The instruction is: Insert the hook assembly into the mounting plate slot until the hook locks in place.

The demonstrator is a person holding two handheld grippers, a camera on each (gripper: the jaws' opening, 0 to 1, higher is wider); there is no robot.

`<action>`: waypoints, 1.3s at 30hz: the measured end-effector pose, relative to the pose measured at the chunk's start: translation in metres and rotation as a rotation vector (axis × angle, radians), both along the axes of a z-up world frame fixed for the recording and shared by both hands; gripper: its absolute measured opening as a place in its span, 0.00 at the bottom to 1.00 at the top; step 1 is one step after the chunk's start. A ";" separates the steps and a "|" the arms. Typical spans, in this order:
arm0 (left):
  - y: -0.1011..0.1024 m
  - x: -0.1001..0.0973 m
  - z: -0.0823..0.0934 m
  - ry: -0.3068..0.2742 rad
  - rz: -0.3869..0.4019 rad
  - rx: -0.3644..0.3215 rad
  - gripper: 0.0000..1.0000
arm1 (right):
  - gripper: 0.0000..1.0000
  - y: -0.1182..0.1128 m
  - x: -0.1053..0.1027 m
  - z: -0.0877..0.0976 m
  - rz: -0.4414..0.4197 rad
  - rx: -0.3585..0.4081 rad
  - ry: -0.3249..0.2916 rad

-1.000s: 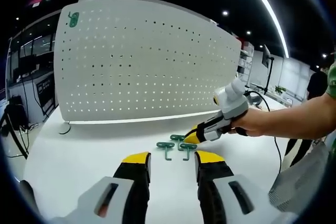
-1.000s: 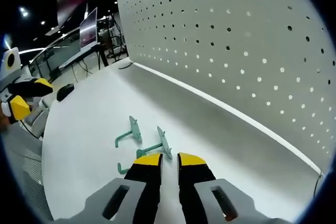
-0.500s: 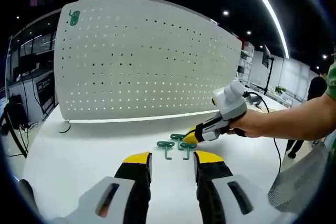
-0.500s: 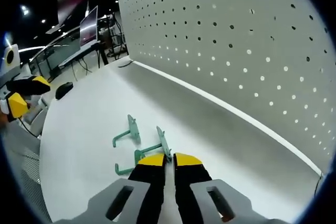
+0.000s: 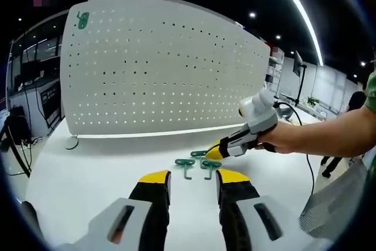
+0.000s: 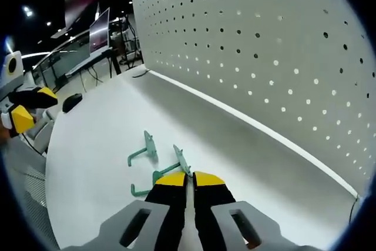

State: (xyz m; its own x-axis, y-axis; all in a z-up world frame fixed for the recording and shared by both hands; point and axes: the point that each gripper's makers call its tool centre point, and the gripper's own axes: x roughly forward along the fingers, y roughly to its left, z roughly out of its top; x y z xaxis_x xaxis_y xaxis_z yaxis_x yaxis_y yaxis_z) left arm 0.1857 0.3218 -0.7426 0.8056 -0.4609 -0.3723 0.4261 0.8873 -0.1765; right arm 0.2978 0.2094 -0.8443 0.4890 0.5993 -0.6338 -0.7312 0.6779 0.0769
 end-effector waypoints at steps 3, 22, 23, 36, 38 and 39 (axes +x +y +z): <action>-0.001 0.000 0.001 -0.001 -0.002 -0.002 0.31 | 0.02 -0.001 0.002 0.005 -0.010 0.010 -0.002; -0.003 0.000 0.002 -0.004 -0.011 -0.009 0.30 | 0.00 -0.005 0.009 0.017 -0.033 0.018 -0.020; -0.003 0.000 0.002 -0.005 -0.010 -0.009 0.30 | 0.00 -0.004 0.011 0.020 -0.035 0.020 -0.026; -0.003 0.000 0.004 -0.010 -0.009 -0.013 0.29 | 0.00 -0.005 0.018 0.027 -0.050 0.014 -0.029; -0.003 0.000 0.004 -0.010 -0.009 -0.013 0.29 | 0.00 -0.004 0.018 0.028 -0.050 0.021 -0.024; -0.003 0.000 0.004 -0.009 -0.010 -0.014 0.29 | 0.00 -0.004 0.018 0.029 -0.050 0.020 -0.025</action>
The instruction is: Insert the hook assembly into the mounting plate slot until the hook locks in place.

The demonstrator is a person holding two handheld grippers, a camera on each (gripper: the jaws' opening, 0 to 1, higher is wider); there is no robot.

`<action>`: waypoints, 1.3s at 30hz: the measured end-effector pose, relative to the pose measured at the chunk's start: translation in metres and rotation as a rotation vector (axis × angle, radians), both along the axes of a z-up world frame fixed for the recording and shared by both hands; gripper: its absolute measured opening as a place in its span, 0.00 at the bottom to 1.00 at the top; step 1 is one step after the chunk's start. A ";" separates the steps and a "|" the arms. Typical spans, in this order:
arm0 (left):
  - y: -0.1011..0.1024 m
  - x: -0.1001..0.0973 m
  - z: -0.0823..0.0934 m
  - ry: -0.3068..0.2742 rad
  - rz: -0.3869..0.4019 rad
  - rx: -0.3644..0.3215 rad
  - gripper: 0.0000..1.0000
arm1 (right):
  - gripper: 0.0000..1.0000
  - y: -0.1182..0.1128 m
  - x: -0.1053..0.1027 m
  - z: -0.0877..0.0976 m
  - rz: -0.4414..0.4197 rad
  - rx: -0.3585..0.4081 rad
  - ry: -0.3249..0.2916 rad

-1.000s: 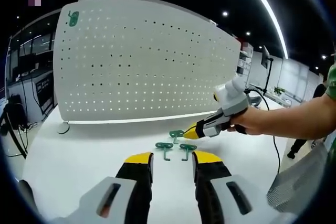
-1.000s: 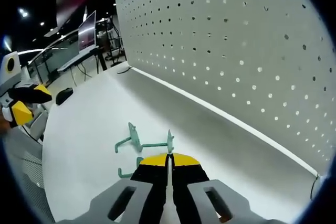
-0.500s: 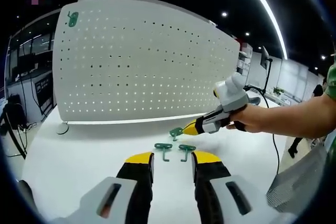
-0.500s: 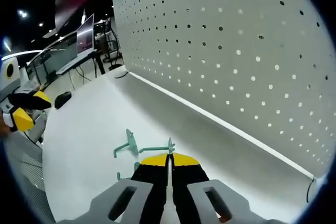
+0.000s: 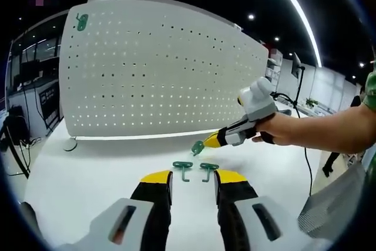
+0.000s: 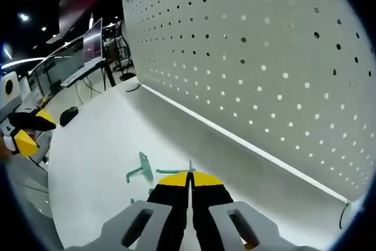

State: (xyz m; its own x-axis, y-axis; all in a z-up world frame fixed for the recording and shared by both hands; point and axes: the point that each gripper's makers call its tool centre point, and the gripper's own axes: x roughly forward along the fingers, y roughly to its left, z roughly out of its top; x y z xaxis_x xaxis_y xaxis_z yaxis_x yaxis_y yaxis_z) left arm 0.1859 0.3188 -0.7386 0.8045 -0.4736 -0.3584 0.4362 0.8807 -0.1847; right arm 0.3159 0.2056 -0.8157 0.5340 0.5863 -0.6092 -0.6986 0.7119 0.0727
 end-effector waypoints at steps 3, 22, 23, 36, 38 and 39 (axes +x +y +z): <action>0.000 0.000 0.001 -0.003 -0.001 0.002 0.29 | 0.00 0.000 0.000 0.002 0.003 -0.006 -0.003; -0.010 -0.003 0.000 -0.004 -0.037 0.020 0.29 | 0.00 -0.009 -0.008 0.018 0.005 -0.019 -0.014; -0.010 -0.003 0.000 -0.005 -0.039 0.021 0.29 | 0.00 -0.009 -0.010 0.020 0.006 -0.017 -0.017; -0.022 -0.001 0.007 -0.045 -0.079 0.057 0.28 | 0.00 0.006 -0.037 0.062 0.045 0.027 -0.057; -0.024 -0.001 0.009 -0.054 -0.083 0.060 0.27 | 0.00 0.009 -0.044 0.068 0.056 0.028 -0.065; -0.025 -0.001 0.010 -0.057 -0.086 0.062 0.27 | 0.00 0.011 -0.046 0.070 0.061 0.029 -0.067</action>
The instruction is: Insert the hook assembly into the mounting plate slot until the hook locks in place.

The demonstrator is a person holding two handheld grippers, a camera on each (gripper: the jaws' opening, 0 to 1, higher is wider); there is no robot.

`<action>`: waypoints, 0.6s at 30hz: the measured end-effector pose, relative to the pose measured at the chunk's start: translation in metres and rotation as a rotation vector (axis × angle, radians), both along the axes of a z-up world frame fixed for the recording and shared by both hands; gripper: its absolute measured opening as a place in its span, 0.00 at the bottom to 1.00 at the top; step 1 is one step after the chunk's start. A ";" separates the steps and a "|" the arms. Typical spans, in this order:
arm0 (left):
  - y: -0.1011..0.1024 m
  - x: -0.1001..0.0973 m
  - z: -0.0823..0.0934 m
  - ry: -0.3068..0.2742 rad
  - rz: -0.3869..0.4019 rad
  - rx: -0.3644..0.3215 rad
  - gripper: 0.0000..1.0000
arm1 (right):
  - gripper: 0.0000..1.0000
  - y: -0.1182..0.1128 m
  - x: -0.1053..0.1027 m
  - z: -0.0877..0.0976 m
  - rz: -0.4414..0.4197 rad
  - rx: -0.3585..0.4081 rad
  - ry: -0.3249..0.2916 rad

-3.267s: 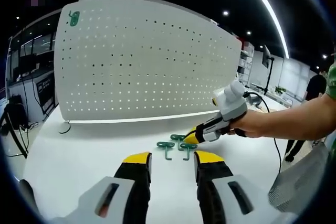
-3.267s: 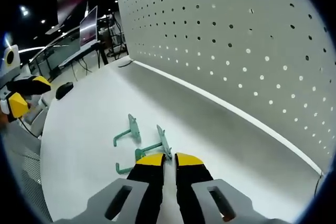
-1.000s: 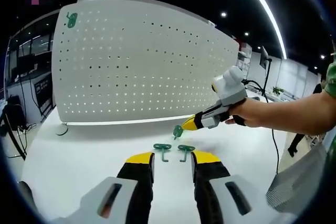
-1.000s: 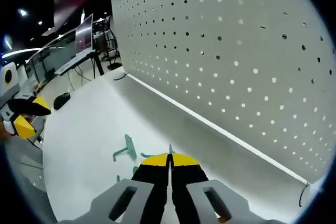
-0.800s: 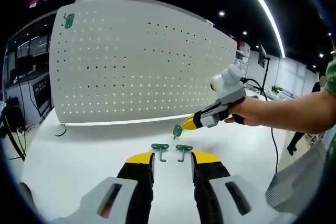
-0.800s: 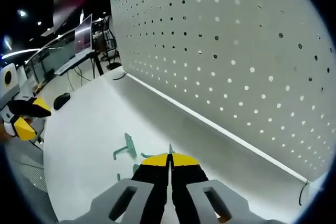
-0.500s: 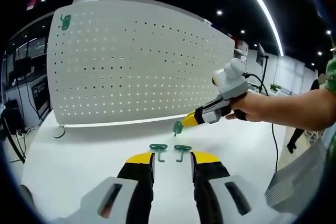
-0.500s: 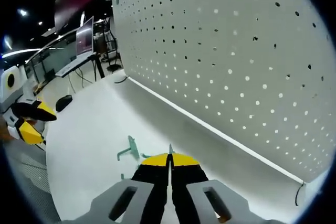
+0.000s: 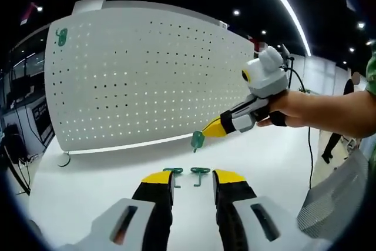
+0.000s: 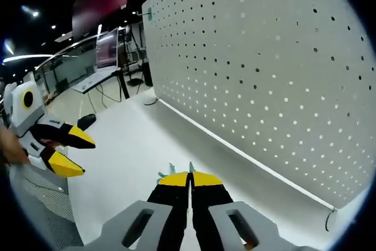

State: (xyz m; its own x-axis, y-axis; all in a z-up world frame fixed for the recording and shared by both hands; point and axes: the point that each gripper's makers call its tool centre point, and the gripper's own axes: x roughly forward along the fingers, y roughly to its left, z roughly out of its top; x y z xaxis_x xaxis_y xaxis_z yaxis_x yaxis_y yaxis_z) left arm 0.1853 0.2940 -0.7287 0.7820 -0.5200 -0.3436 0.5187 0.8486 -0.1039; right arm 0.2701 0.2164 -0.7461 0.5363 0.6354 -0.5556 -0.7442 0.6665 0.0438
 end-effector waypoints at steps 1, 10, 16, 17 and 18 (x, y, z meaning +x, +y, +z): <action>-0.001 0.000 0.001 -0.003 -0.003 0.001 0.27 | 0.00 0.001 -0.002 0.002 0.004 0.000 -0.002; -0.003 -0.002 0.006 -0.034 -0.022 0.021 0.26 | 0.00 0.019 -0.030 0.020 0.055 0.014 -0.010; -0.011 -0.005 0.009 -0.063 -0.055 0.051 0.24 | 0.00 0.032 -0.048 0.029 0.086 0.032 -0.003; -0.011 -0.005 0.009 -0.064 -0.055 0.051 0.24 | 0.00 0.035 -0.051 0.031 0.093 0.034 -0.002; -0.011 -0.005 0.010 -0.067 -0.058 0.052 0.24 | 0.00 0.037 -0.053 0.032 0.097 0.040 0.001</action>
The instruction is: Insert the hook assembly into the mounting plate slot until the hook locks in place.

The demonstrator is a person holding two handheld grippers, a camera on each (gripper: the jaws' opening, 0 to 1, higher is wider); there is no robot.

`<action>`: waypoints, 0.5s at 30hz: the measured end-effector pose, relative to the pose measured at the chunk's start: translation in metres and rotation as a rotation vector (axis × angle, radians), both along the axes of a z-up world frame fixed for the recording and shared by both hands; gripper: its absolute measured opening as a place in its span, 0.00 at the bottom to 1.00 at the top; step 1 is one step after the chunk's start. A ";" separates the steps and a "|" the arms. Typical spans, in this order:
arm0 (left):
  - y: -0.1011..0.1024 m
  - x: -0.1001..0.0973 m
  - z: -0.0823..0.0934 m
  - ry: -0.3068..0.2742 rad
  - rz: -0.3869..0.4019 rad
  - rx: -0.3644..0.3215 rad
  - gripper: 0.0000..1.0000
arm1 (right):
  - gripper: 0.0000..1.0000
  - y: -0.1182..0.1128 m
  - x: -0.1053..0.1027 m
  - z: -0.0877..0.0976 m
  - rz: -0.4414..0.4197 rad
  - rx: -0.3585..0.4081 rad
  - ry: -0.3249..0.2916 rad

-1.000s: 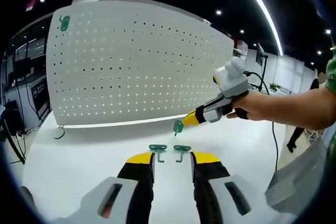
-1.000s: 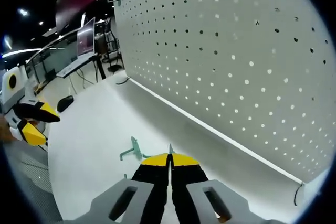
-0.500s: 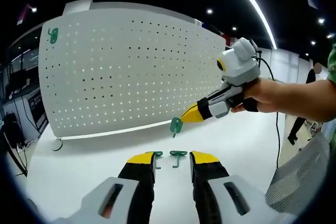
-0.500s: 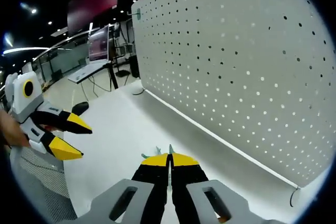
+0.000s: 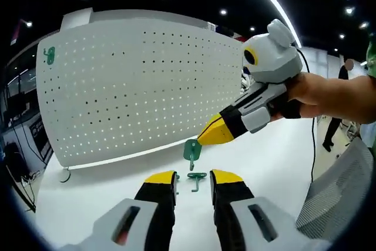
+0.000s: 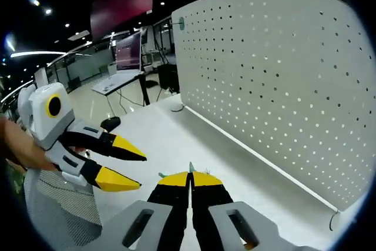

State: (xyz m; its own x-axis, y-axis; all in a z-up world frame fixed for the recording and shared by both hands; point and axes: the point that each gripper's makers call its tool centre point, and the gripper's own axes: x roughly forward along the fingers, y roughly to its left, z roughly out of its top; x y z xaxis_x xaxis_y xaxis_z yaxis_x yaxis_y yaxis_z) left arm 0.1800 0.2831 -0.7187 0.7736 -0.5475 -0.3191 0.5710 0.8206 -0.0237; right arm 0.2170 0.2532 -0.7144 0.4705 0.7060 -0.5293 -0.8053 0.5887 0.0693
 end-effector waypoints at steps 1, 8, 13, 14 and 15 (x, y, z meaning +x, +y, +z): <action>0.000 0.000 0.000 -0.002 -0.001 0.000 0.24 | 0.00 0.003 -0.003 0.002 0.004 0.013 0.008; 0.001 0.000 0.010 -0.056 0.000 0.008 0.19 | 0.00 0.012 -0.016 0.015 0.013 0.082 0.049; 0.001 0.000 0.011 -0.062 -0.003 0.007 0.18 | 0.00 0.017 -0.022 0.022 0.016 0.127 0.080; 0.001 0.000 0.011 -0.065 -0.004 0.007 0.17 | 0.00 0.018 -0.022 0.023 0.017 0.129 0.081; 0.000 0.000 0.014 -0.078 -0.006 0.009 0.17 | 0.00 0.019 -0.024 0.024 0.019 0.135 0.089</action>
State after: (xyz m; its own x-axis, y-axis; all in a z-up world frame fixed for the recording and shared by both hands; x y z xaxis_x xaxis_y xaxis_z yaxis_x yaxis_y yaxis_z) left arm 0.1803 0.2833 -0.7050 0.7929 -0.5497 -0.2629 0.5758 0.8171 0.0282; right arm 0.1931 0.2720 -0.6904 0.4120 0.7819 -0.4679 -0.8032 0.5541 0.2187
